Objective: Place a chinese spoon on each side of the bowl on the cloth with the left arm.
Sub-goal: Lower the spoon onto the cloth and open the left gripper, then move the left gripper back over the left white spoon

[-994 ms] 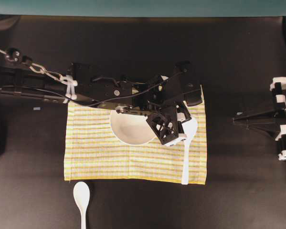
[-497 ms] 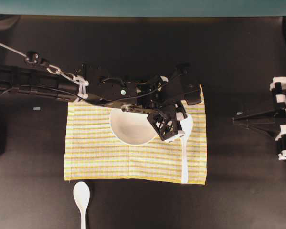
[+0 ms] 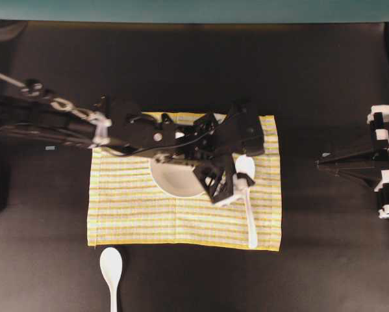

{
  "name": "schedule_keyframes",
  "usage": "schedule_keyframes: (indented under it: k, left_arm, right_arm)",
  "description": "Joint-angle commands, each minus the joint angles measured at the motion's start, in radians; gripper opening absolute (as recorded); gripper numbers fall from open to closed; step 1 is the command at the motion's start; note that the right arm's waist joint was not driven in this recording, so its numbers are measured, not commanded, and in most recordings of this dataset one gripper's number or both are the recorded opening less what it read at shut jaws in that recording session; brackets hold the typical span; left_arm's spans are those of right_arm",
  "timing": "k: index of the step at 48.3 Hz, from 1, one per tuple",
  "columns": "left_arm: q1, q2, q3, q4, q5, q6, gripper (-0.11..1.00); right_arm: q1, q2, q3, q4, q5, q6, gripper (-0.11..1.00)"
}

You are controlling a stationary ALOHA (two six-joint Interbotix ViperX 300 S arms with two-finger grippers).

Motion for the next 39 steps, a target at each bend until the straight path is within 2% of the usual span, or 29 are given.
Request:
schedule_keyframes:
  k: [1,15,31,39]
  left_arm:
    - [-0.044,-0.107,0.025,0.003,-0.008,0.002,0.82]
    - [-0.183,-0.356,0.229,0.003,-0.015,-0.037,0.82]
    - [-0.299,-0.568,0.581,0.003,-0.091,-0.193,0.82]
    - [-0.345,-0.621,0.704,0.003,-0.100,-0.279,0.82]
  right_arm:
    - [0.000,0.009,-0.005,0.002,-0.011,0.005,0.10]
    - [0.002,0.009,-0.003,0.003,-0.011,0.006,0.10]
    - [0.002,0.009,-0.002,0.002,-0.009,0.006,0.10]
    - [0.000,0.011,0.000,0.002,-0.011,0.006,0.10]
